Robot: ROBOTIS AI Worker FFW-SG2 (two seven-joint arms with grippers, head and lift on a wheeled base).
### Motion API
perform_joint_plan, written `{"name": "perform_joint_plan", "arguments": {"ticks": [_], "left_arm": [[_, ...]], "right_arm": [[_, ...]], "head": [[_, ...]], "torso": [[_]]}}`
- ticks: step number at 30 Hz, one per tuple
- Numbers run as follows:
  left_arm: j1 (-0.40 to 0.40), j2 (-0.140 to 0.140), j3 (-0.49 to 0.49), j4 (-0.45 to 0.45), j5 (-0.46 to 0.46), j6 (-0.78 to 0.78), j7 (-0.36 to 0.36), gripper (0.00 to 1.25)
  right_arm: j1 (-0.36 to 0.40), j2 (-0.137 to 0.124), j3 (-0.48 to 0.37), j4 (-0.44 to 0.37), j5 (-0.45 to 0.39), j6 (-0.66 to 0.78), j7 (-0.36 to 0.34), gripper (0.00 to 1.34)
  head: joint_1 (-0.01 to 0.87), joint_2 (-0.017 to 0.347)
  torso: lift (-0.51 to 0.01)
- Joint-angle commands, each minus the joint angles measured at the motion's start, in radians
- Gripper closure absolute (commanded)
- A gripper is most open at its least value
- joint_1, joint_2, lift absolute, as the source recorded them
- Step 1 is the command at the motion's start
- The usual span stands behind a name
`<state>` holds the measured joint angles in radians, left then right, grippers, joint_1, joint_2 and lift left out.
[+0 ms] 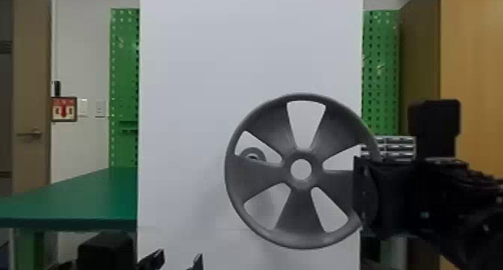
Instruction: Hold the wheel and insert it
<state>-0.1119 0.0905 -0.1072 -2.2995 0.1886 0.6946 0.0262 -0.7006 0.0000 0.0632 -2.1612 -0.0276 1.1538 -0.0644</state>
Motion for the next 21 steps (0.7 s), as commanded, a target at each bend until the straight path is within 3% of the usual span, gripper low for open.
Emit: {"name": "perform_joint_plan", "arguments": {"ticks": [1,8,21], "left_arm": [[-0.002,0.000,0.001,0.000,-0.001,0.000,0.001,0.52],[-0.002,0.000,0.000,0.000,0.002,0.000,0.001,0.52],[-0.005,0.000,-0.005,0.002,0.002,0.000,0.003,0.52]], "right_arm": [[-0.007,0.001,0.020,0.031,-0.017,-0.025,-0.002,1.16],[-0.016,0.001,0.050,0.050,-0.026,-0.051,-0.012,1.16],[-0.027,0.001,0.125,0.087,-0.086,-0.094,-0.129,1.16]], "head": [[0.003,0.069],[0.003,0.069],[0.003,0.071]], "torso": [[-0.483],[-0.483],[-0.483]]}}
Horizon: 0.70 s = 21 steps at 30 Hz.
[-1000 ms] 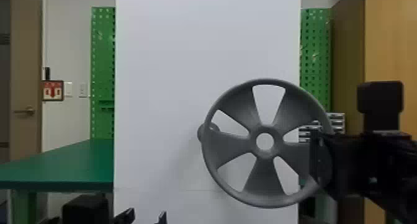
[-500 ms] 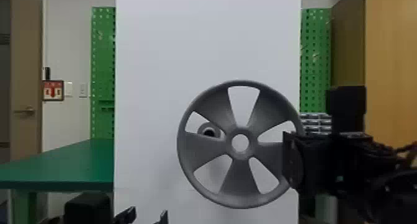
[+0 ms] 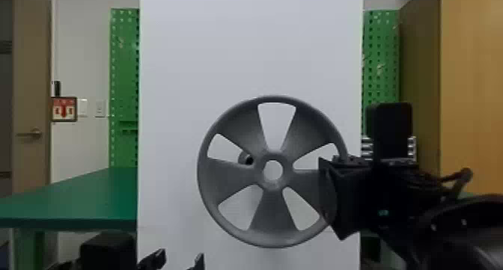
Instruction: Hold the wheel and insert it
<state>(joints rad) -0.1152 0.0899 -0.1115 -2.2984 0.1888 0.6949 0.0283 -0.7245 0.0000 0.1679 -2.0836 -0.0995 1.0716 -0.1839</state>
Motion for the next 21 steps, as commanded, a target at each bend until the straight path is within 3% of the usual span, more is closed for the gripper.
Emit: {"name": "perform_joint_plan", "arguments": {"ticks": [1,21], "left_arm": [[-0.001,0.001,-0.001,0.000,0.001,0.000,0.001,0.52],[-0.006,0.001,-0.005,0.005,0.003,0.000,0.001,0.52]], "right_arm": [[-0.001,0.001,0.025,0.013,-0.019,-0.019,-0.017,1.16],[-0.012,0.001,0.079,0.027,-0.132,-0.067,-0.144,1.16]], "head": [[0.003,0.069],[0.003,0.071]], "torso": [[-0.483],[-0.483]]}}
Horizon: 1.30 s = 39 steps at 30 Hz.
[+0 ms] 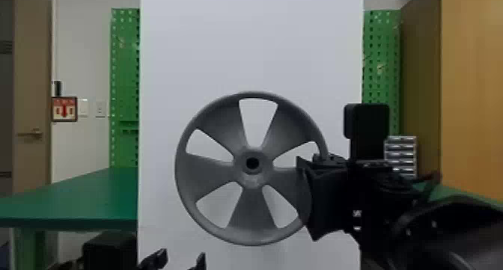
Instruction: Hold the wheel and insert it
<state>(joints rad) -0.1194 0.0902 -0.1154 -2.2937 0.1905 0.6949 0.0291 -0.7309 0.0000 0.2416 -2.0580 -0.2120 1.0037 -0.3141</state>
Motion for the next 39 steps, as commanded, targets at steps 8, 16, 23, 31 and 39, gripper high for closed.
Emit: {"name": "perform_joint_plan", "arguments": {"ticks": [8,16,23,31,39], "left_arm": [[-0.002,0.000,-0.003,0.002,0.001,0.000,0.000,0.52],[-0.002,0.000,-0.003,0.002,0.001,0.000,0.000,0.52],[-0.002,0.000,-0.001,0.002,0.001,0.000,0.000,0.52],[-0.003,0.000,-0.003,0.002,0.003,0.000,0.000,0.52],[-0.003,0.000,-0.003,0.003,0.003,0.000,0.000,0.52]], "right_arm": [[-0.012,0.001,0.016,0.004,-0.018,0.000,-0.023,1.16],[-0.012,0.001,0.012,0.004,-0.018,-0.005,-0.023,1.16],[-0.010,0.001,0.005,0.004,-0.014,-0.010,-0.023,1.16],[-0.012,0.001,0.005,0.006,-0.012,-0.014,-0.023,1.16],[-0.010,0.001,0.005,0.009,-0.010,-0.016,-0.023,1.16]], "head": [[0.003,0.071],[0.003,0.071],[0.003,0.071],[0.003,0.071],[0.003,0.071]], "torso": [[-0.483],[-0.483],[-0.483],[-0.483],[-0.483]]}}
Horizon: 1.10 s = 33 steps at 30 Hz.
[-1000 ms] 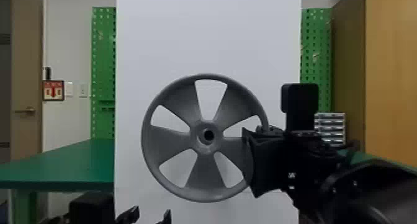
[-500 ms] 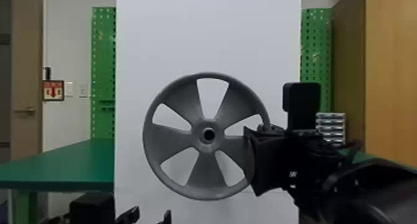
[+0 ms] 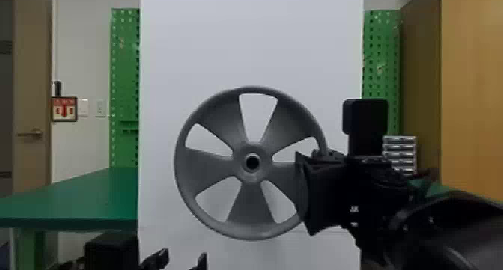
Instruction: Hold the wheel and insert it
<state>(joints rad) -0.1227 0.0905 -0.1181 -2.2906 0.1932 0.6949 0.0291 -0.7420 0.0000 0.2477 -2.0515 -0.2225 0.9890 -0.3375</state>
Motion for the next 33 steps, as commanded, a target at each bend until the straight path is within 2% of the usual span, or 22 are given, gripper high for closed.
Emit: {"name": "perform_joint_plan", "arguments": {"ticks": [1,20,33], "left_arm": [[0.000,0.000,0.000,0.000,0.000,0.000,0.000,0.52],[0.000,0.000,-0.002,0.000,0.002,0.000,0.000,0.52],[0.000,0.000,-0.003,0.003,0.002,0.000,0.000,0.52]], "right_arm": [[0.001,0.001,-0.001,0.002,0.000,-0.003,0.000,1.16],[0.000,0.001,-0.001,0.017,0.002,-0.018,0.000,1.16],[-0.022,0.001,0.004,0.085,-0.004,-0.059,0.000,1.16]], "head": [[0.003,0.071],[0.003,0.072],[0.003,0.072]], "torso": [[-0.483],[-0.483],[-0.483]]}}
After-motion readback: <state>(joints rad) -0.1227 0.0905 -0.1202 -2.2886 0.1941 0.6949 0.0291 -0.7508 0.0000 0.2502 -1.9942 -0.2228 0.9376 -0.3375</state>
